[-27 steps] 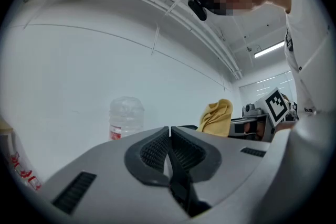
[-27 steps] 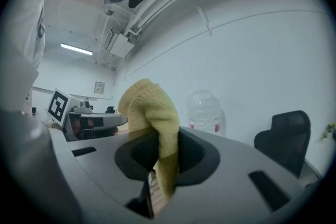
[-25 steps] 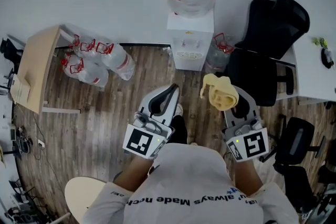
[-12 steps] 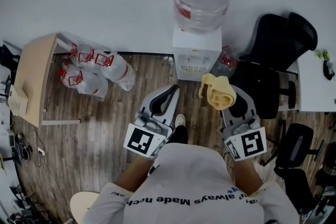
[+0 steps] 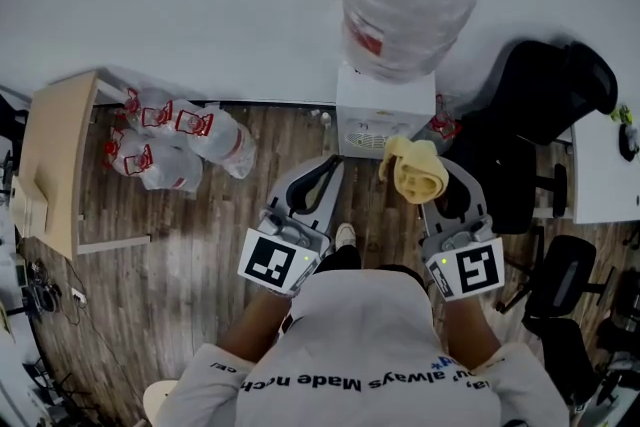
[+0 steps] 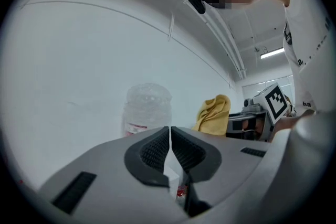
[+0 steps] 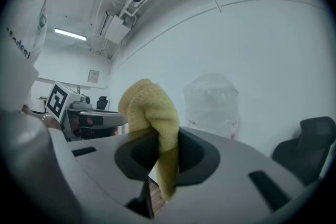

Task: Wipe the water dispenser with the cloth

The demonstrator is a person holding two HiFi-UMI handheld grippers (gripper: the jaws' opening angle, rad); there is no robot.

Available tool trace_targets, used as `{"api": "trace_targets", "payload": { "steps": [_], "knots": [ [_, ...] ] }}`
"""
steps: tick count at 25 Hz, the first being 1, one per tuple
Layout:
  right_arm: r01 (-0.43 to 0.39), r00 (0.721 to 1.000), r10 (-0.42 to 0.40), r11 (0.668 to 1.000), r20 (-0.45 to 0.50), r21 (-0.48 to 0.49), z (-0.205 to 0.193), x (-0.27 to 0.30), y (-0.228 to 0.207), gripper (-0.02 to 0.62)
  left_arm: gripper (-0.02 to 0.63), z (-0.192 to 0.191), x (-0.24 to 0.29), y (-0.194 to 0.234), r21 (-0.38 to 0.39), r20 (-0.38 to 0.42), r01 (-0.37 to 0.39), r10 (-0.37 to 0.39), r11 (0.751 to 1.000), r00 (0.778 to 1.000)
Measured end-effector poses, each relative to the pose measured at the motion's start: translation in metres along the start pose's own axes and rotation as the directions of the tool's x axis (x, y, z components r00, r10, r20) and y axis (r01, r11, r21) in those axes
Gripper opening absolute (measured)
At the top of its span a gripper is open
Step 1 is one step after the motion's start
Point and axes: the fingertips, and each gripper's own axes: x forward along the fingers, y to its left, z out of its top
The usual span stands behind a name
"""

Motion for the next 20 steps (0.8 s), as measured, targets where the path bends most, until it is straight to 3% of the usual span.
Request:
{"api": "trace_targets", "payload": {
  "steps": [11, 13, 20],
  "knots": [
    [0.044, 0.998, -0.047, 0.996, -0.045, -0.072, -0.019, 0.047, -0.005, 0.064, 0.029, -0.037, 0.026, 0.035, -0.001, -0.05, 0.025, -0.025, 1.0, 0.998],
    [0.057, 0.998, -0.06, 0.993, -0.027, -0.106, -0.018, 0.056, -0.005, 0.064, 0.028, -0.042, 0.028, 0.038, -0.002, -0.054, 0.029, -0.029, 1.0, 0.998],
    [0.037, 0.991, -0.07, 0.964, -0.116, -0.265, -0.052, 0.1, -0.01, 0.064, 0.028, -0.064, 0.038, 0.058, 0.004, -0.086, 0.015, -0.015, 1.0, 0.996]
  ]
}}
